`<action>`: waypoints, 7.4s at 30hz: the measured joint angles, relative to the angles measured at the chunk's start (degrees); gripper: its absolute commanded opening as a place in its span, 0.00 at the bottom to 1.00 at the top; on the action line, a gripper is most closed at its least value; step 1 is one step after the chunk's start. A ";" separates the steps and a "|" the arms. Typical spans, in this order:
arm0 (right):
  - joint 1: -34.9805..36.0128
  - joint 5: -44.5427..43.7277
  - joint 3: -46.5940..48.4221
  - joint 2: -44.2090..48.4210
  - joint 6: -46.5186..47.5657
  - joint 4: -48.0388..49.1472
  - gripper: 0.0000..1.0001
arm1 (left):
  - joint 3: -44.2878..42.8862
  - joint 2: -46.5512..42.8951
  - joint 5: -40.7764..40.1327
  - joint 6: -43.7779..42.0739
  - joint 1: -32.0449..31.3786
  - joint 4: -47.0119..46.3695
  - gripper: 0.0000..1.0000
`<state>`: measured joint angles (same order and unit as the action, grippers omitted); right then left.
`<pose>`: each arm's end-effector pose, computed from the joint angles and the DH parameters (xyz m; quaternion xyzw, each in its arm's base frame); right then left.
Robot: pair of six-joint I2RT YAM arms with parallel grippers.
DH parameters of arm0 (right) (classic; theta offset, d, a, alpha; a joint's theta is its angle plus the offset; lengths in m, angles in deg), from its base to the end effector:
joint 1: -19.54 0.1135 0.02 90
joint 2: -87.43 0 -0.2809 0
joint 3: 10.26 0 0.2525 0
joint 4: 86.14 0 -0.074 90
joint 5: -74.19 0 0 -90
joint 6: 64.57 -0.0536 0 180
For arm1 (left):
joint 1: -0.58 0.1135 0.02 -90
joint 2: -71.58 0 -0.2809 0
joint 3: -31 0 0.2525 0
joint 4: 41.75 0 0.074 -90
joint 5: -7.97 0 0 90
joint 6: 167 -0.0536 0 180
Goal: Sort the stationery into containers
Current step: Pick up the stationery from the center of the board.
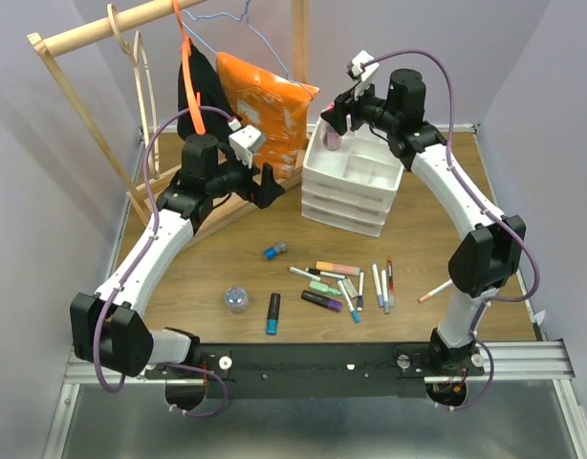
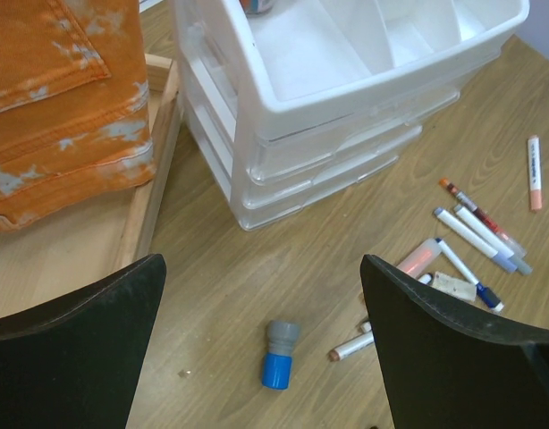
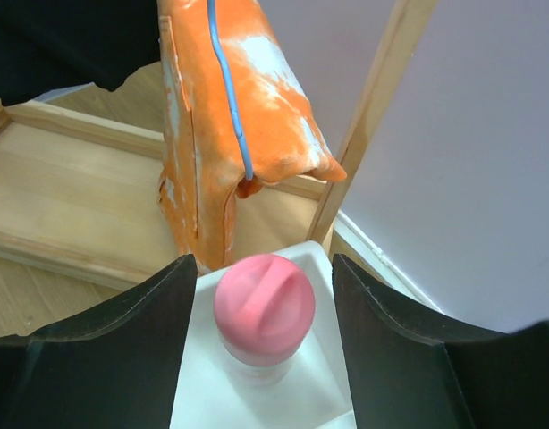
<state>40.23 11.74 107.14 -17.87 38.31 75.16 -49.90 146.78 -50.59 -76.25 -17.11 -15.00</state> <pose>0.4232 0.1863 0.4234 -0.3611 0.6485 0.2214 0.6325 0.2880 -0.1212 0.3672 0.2686 0.7623 -0.3078 0.5020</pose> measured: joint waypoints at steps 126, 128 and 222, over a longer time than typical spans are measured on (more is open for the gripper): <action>0.24 -5.95 -32.57 31.08 3.17 -20.90 0.68 | -9.40 9.81 -33.59 -21.86 -3.15 16.92 0.97; 0.24 -5.95 -32.57 31.08 3.10 -20.79 0.68 | -9.44 9.81 -34.58 -21.90 -3.82 16.63 0.97; 0.74 4.07 -36.63 33.31 -3.76 -25.09 0.68 | 26.82 -12.72 -15.78 -49.03 -12.70 36.65 0.90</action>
<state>40.97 15.80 70.51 15.44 34.55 50.07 -23.08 134.06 -66.37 -125.27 -29.81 21.65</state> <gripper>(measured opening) 0.678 0.930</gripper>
